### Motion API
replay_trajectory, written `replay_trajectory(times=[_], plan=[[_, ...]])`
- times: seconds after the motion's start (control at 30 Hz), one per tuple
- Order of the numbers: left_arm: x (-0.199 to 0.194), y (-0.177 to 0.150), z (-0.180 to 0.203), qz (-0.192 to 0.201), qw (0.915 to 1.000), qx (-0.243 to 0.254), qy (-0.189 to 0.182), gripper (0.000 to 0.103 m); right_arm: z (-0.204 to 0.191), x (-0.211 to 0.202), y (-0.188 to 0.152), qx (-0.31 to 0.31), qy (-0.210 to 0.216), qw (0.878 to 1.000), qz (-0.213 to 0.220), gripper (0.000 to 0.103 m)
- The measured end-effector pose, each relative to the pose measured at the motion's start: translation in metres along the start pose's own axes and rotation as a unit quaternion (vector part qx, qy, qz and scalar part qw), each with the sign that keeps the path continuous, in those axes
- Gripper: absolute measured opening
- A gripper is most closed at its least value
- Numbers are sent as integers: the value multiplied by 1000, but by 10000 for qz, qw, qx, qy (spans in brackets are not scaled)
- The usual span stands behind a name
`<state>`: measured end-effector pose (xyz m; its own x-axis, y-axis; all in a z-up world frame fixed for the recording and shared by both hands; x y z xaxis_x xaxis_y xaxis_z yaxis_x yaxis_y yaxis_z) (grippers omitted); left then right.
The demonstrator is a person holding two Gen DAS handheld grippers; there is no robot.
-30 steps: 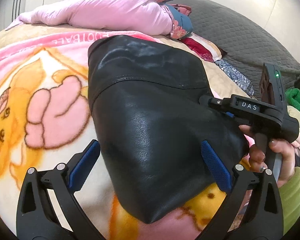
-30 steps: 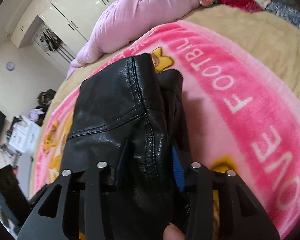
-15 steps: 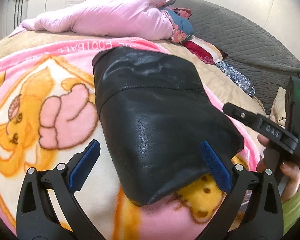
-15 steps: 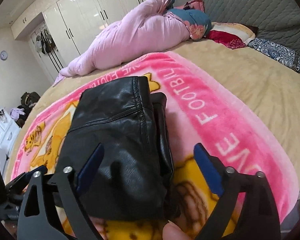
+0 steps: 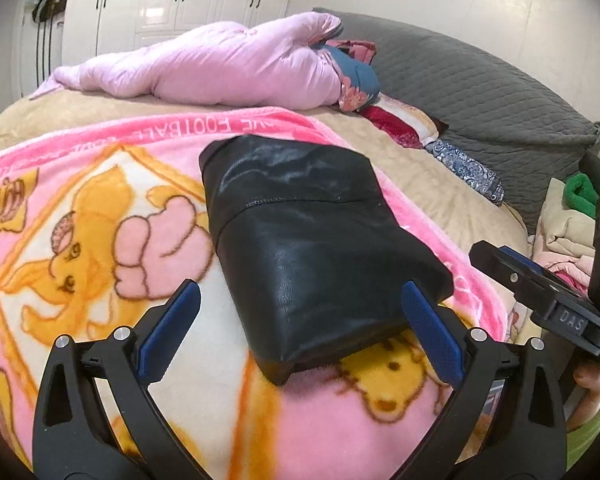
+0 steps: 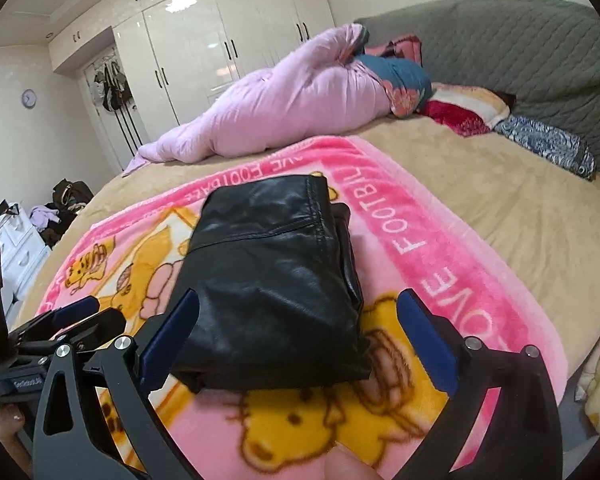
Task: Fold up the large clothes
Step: 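Lower the folded jacket onto the blanket and open both tools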
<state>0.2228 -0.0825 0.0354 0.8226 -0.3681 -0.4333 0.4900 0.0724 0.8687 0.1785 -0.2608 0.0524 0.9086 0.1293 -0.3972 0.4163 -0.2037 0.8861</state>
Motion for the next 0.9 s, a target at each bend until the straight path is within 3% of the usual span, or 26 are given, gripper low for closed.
replay_trajectory(times=[0.47, 0.9], plan=[[-68, -15, 5, 366, 9993, 65, -19, 94, -33, -78, -16, -502, 20, 9960, 745, 99], [-97, -63, -5, 253, 9996, 136, 3, 94, -38, -108, -62, -766, -438, 9905, 1056, 99]])
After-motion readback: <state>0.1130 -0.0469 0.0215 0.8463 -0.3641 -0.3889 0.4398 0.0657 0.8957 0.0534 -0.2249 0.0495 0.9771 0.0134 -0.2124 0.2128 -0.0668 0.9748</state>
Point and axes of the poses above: each gripper's, at about its wrist camera, not at the fingertips, and x roughly the way its jaws point, z to its right, y to its top, the point moved 3 cm from there along x, roughly the way its jaws point, and after that the axes turned 13 degrees about z, right-handed, at the moved point
